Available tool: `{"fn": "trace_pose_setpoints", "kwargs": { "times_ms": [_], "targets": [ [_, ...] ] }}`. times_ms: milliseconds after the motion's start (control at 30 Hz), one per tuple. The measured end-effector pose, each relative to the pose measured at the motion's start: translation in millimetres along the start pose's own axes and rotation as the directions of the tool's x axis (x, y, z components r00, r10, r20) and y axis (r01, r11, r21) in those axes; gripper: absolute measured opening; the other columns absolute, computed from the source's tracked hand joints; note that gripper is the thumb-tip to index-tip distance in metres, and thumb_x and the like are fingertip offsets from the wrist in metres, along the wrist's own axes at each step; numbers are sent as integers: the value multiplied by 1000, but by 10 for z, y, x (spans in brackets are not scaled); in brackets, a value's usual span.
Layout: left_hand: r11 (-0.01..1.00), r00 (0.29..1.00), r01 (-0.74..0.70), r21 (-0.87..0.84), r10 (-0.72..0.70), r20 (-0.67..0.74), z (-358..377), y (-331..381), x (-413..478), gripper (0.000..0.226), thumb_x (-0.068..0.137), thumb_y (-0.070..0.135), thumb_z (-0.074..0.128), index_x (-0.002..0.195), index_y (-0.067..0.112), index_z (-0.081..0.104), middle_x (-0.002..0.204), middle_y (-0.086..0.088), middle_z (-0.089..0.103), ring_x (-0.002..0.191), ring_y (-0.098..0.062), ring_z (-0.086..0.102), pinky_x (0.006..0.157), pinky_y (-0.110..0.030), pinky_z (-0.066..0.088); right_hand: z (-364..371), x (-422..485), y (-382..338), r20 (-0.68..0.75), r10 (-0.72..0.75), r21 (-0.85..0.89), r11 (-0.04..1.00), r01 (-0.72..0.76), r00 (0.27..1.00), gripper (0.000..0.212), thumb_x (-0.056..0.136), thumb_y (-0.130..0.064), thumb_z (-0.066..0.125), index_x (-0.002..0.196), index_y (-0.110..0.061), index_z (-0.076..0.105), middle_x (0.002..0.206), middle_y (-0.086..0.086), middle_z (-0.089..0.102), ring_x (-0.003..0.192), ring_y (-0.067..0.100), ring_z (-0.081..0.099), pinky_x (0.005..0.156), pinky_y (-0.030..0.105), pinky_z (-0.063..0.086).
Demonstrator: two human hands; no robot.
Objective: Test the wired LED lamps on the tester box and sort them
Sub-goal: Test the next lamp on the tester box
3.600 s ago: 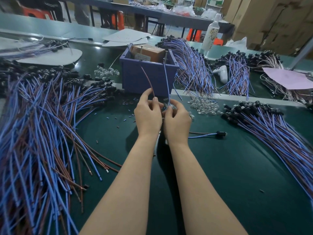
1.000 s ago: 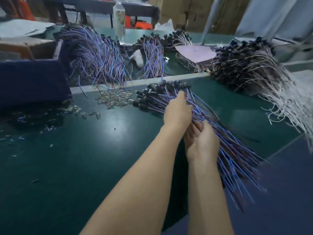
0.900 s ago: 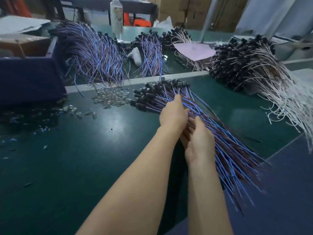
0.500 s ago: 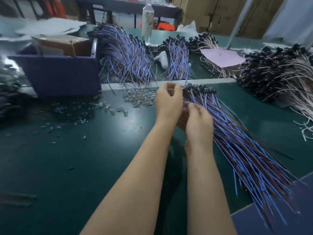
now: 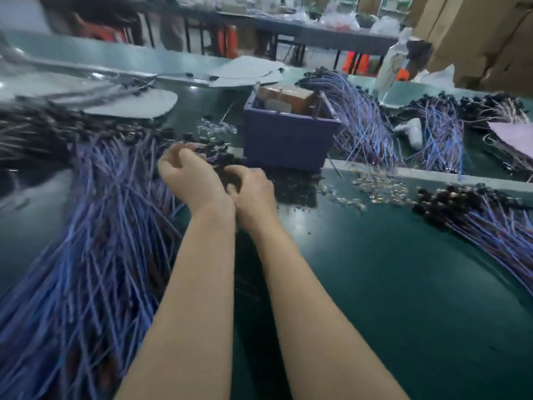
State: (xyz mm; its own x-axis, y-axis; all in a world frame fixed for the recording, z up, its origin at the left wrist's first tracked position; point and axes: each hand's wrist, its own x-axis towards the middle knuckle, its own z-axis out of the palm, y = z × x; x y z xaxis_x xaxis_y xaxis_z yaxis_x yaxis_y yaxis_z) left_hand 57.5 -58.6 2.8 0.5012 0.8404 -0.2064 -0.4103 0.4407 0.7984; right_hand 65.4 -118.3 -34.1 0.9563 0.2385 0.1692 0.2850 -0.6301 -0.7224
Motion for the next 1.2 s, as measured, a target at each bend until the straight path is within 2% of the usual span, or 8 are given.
{"fn": "trace_pose_setpoints", "kwargs": {
  "times_ms": [133,300,500,667,833,933,1100,1200],
  "targets": [
    [997,997,-3,-79,-2,-72,-114,153,215,20,90,-1,35,93,12,50,89,-2,56,68,-11,51,71,-24,42,288,163,-96,113,13,-283,959,19,994,49,95,-16,44,142,-26,35,151,7,27,140,31,17,115,45,17],
    [992,997,20,-126,-30,-78,-90,176,225,23,91,-2,34,91,14,50,92,-3,57,68,-11,50,72,-24,42,320,218,-54,-10,20,-365,931,-23,1000,29,95,-25,48,123,-21,53,131,9,38,124,30,29,105,43,26],
    [989,974,-147,-8,146,171,65,88,-110,16,94,8,44,80,15,50,64,0,54,56,-12,47,57,-24,39,-94,163,-71,-37,-129,-66,990,126,991,12,91,-16,54,96,-11,64,101,10,64,90,23,55,78,36,44],
    [902,816,-326,283,117,566,191,-153,-430,43,96,21,46,56,10,53,46,3,50,46,-13,44,55,-25,36,-762,41,164,-358,51,375,922,94,932,10,93,-12,54,102,-15,55,86,-1,63,69,7,63,66,18,52],
    [618,547,-187,763,-580,604,304,-392,-726,62,97,53,33,70,5,62,44,-1,62,27,-7,32,34,-10,25,-1311,-210,602,-441,476,839,520,161,761,6,97,-7,48,97,-13,50,82,6,55,64,11,57,62,19,53],
    [736,558,185,651,-624,547,356,-580,-856,45,98,50,35,86,10,52,59,-3,67,31,-6,32,34,-10,26,-1425,-352,817,-425,575,884,429,185,699,15,99,-7,44,90,-17,51,75,2,55,55,6,56,56,17,52],
    [874,759,485,26,-435,485,282,-661,-785,24,102,21,41,84,14,55,82,0,61,54,-4,51,47,-13,47,-1630,-536,1147,-594,696,794,587,155,404,18,98,-5,39,93,-16,51,82,2,54,63,7,51,57,12,43],
    [894,768,448,-10,-379,516,247,-671,-775,27,102,18,38,82,10,54,80,-4,64,50,-1,54,55,-13,50,-1749,-621,1240,-814,547,540,837,-92,197,30,89,0,40,112,-6,57,110,8,57,97,17,53,81,14,40]
  ]
}}
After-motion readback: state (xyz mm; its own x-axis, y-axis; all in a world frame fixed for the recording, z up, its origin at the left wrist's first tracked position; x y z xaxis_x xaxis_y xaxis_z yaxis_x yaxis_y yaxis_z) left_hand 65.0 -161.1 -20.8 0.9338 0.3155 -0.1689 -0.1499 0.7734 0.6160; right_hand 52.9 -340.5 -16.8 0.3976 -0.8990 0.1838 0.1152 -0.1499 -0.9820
